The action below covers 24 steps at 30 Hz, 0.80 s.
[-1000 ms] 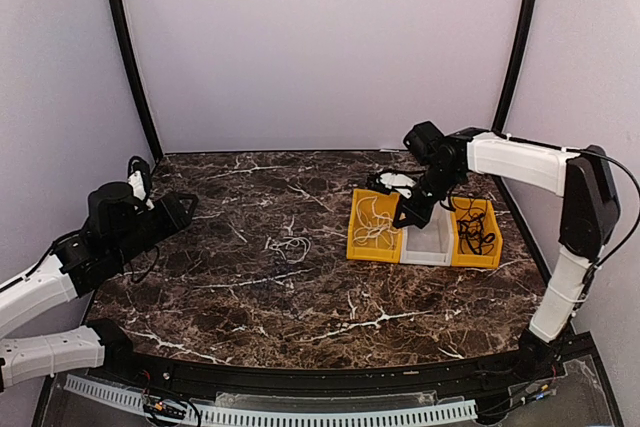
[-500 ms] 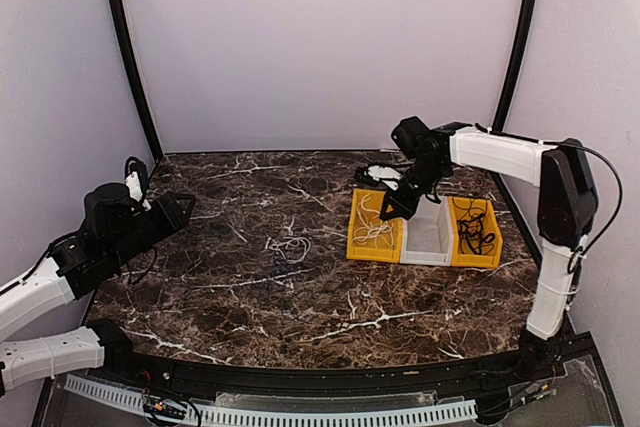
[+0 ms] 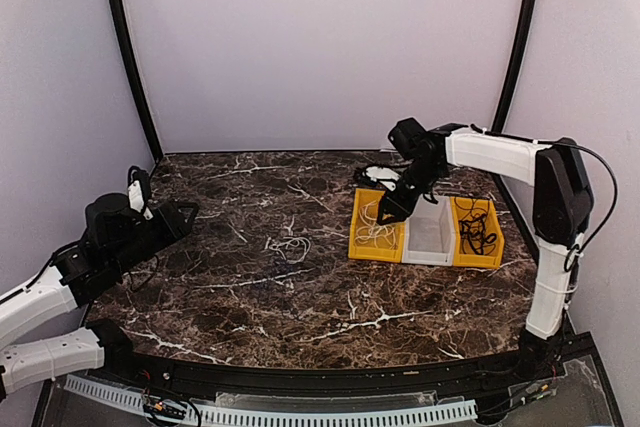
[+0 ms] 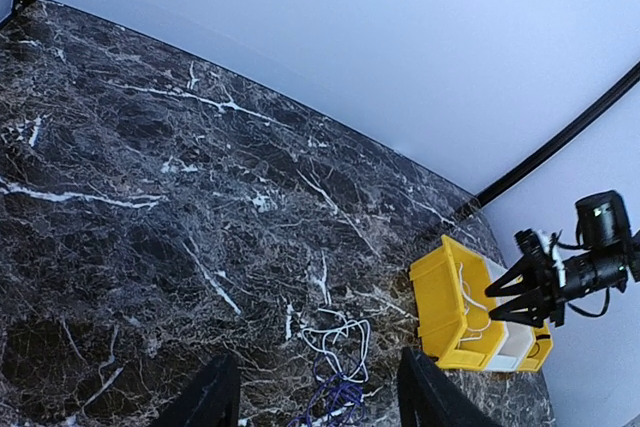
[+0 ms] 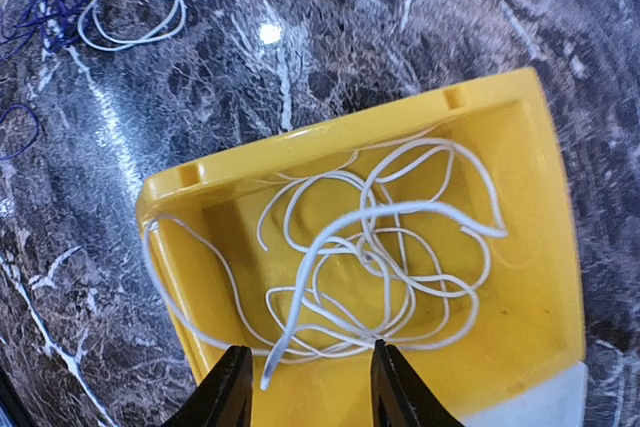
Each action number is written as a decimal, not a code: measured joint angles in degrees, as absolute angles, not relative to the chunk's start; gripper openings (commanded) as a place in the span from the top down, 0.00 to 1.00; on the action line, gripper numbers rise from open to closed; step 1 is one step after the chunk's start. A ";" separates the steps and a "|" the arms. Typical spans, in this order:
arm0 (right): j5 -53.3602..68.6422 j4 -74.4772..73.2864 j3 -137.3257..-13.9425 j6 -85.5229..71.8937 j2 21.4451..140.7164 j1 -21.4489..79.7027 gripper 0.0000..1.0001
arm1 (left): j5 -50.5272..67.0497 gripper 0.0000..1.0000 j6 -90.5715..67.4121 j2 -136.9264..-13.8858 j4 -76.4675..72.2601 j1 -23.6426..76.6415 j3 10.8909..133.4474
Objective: Untangle the cables
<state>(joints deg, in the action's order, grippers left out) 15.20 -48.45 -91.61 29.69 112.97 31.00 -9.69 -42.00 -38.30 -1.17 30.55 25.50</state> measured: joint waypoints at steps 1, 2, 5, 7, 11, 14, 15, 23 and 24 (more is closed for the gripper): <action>15.05 -48.73 -91.46 29.74 111.18 31.00 0.55 | -9.28 0.44 -41.78 -39.03 -1.85 30.55 25.10; 14.90 -48.88 -91.48 29.69 109.56 31.00 0.55 | -8.67 0.44 -41.50 -40.27 -2.63 30.55 24.91; 14.81 -50.02 -92.77 29.76 106.00 31.14 0.55 | -7.01 0.45 -40.51 -46.17 -6.07 30.55 24.93; 15.07 -50.13 -94.17 29.78 105.38 31.29 0.56 | -5.63 0.45 -39.75 -51.03 -7.84 30.55 25.17; 15.27 -49.87 -96.79 30.02 106.52 32.71 0.59 | -1.26 0.46 -38.48 -60.36 -9.54 30.55 26.63; 16.36 -49.52 -100.44 30.72 109.80 34.98 0.61 | 2.85 0.46 -37.89 -65.65 -10.52 30.55 28.53; 17.06 -49.15 -101.73 30.96 111.26 35.88 0.62 | 4.10 0.46 -37.85 -67.07 -10.98 30.55 29.12; 21.61 -47.64 -114.52 33.28 129.21 42.19 0.63 | 11.62 0.47 -39.75 -74.41 -14.50 31.00 30.02; 21.91 -47.57 -115.81 33.54 131.46 42.72 0.63 | 11.94 0.47 -40.03 -74.48 -14.81 31.14 30.02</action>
<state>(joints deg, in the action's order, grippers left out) 21.91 -47.57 -115.81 33.54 131.46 42.72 11.94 -40.03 -74.48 -14.81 31.14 30.02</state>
